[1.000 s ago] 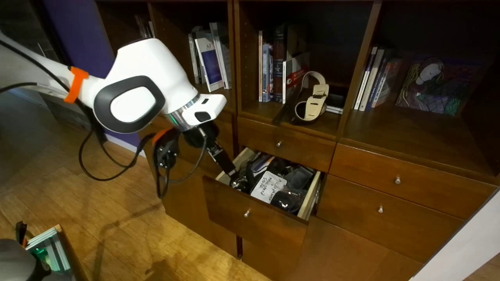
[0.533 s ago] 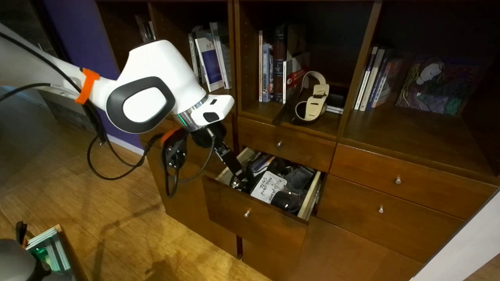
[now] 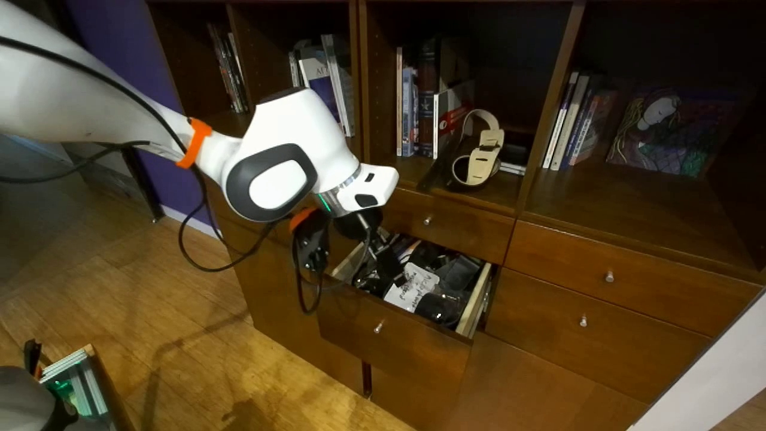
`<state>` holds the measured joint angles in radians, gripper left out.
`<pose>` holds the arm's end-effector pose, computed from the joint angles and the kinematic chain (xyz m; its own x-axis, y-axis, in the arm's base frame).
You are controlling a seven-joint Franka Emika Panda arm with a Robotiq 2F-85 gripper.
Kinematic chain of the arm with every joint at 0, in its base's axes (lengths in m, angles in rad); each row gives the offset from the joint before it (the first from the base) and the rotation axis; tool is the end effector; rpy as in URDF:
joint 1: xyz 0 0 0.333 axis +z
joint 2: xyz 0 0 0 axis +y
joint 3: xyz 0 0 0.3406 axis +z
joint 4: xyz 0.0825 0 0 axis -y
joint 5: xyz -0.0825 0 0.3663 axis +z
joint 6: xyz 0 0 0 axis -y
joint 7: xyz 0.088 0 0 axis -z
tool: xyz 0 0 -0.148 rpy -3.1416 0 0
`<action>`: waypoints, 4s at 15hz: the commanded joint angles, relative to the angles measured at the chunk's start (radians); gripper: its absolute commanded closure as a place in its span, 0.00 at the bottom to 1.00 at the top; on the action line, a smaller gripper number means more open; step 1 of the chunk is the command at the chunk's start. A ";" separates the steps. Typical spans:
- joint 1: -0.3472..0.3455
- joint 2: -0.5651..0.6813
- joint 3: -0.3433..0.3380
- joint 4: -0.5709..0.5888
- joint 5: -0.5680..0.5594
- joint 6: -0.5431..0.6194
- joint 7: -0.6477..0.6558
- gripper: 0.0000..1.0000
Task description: Remove the plastic from the open drawer and put it on the shelf above the open drawer.
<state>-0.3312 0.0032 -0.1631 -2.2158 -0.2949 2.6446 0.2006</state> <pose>0.4996 -0.2670 0.4193 0.8251 -0.3766 0.4211 -0.4733 -0.8678 0.1513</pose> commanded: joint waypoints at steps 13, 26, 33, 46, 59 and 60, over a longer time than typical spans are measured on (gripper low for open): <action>0.064 0.371 -0.099 0.309 0.166 0.071 0.012 0.37; 0.128 0.378 -0.165 0.339 0.101 -0.096 0.027 0.34; 0.150 0.379 -0.180 0.348 0.051 -0.160 0.048 0.43; 0.155 0.373 -0.163 0.345 0.054 -0.194 0.049 1.00; 0.148 0.177 -0.151 0.262 0.064 -0.118 0.039 1.00; 0.146 0.155 -0.148 0.250 0.068 -0.107 0.038 1.00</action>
<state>-0.1802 0.2539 -0.3223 -1.8925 -0.2314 2.4912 0.2322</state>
